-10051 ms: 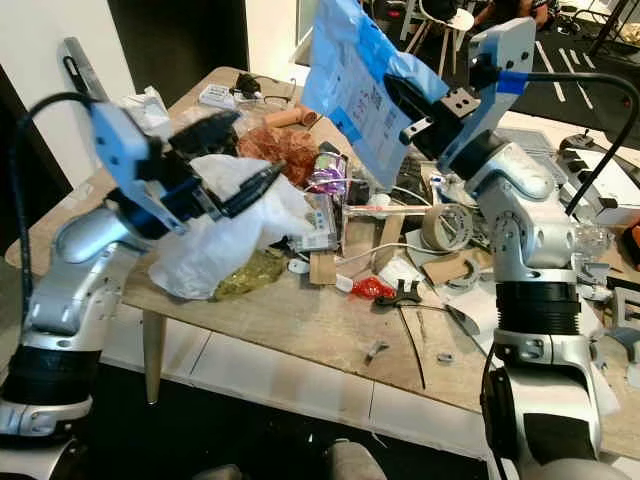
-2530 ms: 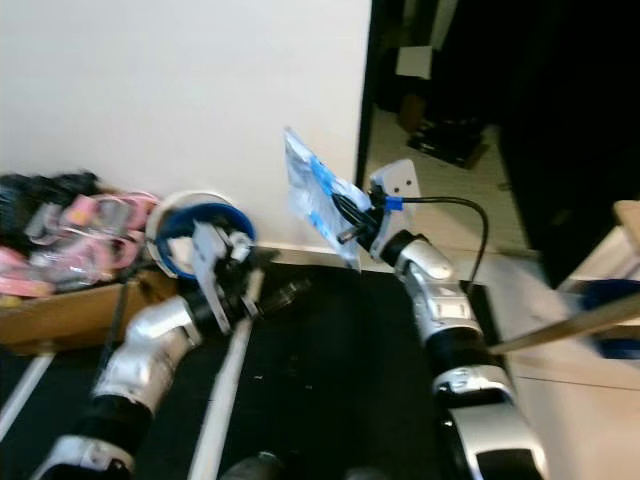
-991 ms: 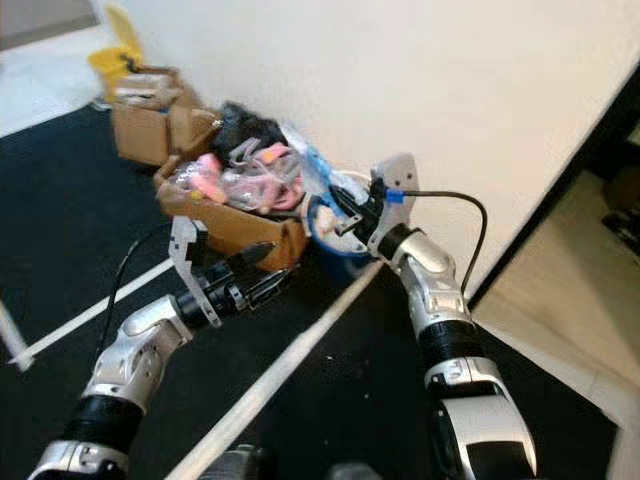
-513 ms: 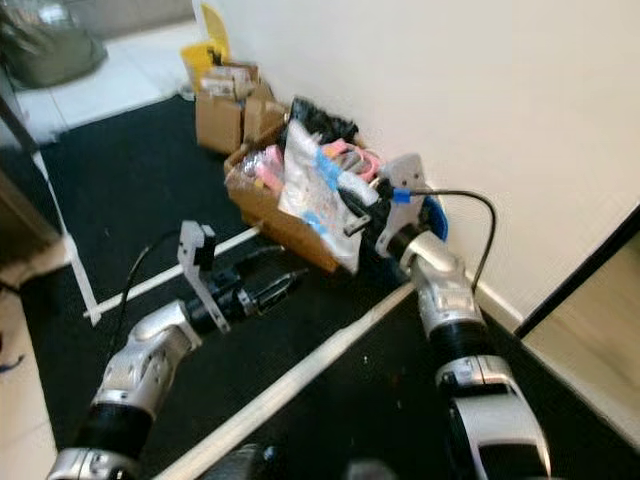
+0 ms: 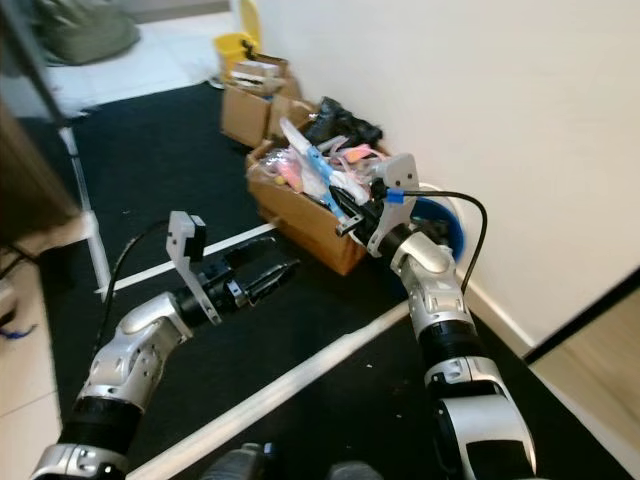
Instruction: Picking trash to rubbish bin
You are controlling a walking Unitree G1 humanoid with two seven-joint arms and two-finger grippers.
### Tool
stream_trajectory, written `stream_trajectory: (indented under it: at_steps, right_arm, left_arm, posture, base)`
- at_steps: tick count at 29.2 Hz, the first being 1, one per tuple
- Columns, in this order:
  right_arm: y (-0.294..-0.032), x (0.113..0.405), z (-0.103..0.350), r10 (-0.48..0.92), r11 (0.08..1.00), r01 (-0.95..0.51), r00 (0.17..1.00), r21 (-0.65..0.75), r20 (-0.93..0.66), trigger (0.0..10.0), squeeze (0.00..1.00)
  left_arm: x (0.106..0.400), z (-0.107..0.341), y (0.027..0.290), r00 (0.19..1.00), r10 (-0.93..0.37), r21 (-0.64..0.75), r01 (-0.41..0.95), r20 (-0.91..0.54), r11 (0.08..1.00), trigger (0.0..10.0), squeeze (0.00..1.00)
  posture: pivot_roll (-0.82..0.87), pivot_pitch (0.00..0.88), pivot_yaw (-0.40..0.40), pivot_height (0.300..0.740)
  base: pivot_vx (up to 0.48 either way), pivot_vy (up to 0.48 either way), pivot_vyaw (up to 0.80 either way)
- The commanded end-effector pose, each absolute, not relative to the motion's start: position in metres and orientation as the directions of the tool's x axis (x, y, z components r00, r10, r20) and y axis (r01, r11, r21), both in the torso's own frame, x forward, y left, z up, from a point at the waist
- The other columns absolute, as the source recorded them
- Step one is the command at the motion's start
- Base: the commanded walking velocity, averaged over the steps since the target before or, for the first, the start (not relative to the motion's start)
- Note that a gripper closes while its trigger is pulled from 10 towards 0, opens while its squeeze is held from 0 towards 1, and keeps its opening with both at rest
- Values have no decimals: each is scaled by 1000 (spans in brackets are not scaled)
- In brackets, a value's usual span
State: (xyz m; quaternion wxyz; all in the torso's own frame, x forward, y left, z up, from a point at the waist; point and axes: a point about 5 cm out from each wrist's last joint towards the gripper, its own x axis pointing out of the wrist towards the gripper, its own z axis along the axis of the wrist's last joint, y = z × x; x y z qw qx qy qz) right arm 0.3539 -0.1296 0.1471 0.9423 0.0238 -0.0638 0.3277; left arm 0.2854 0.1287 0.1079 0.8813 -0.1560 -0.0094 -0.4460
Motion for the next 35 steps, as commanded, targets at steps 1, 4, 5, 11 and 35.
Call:
stream_trajectory:
  at_steps: [1,4,5,11,35]
  right_arm:
    - [-129,354,147,619,781,-624,775,2,131,10000,0]
    - [-128,354,147,619,781,-625,774,2,131,10000,0]
    - [-128,354,147,619,781,-625,774,2,131,10000,0]
    - [-130,354,147,620,780,-626,774,4,130,10000,0]
    - [-129,353,145,623,778,-628,772,7,124,10000,0]
  left_arm:
    - [285,107,129,606,-782,-272,784,145,558,10000,0]
    - [286,107,130,607,-781,-270,784,145,559,10000,0]
    - [286,107,130,607,-781,-268,784,145,560,10000,0]
    - [285,107,128,610,-779,-270,782,146,562,10000,0]
    - [288,106,127,623,-770,-253,774,138,580,10000,0]
  posture:
    - [-34,0,-48,740]
    - [-32,0,-48,740]
    - [-28,0,-55,740]
    - [-27,0,-65,740]
    - [-25,0,-63,740]
  base:
    - [0,0,613]
    - [0,0,608]
    - [0,0,613]
    - [0,0,613]
    - [112,0,220]
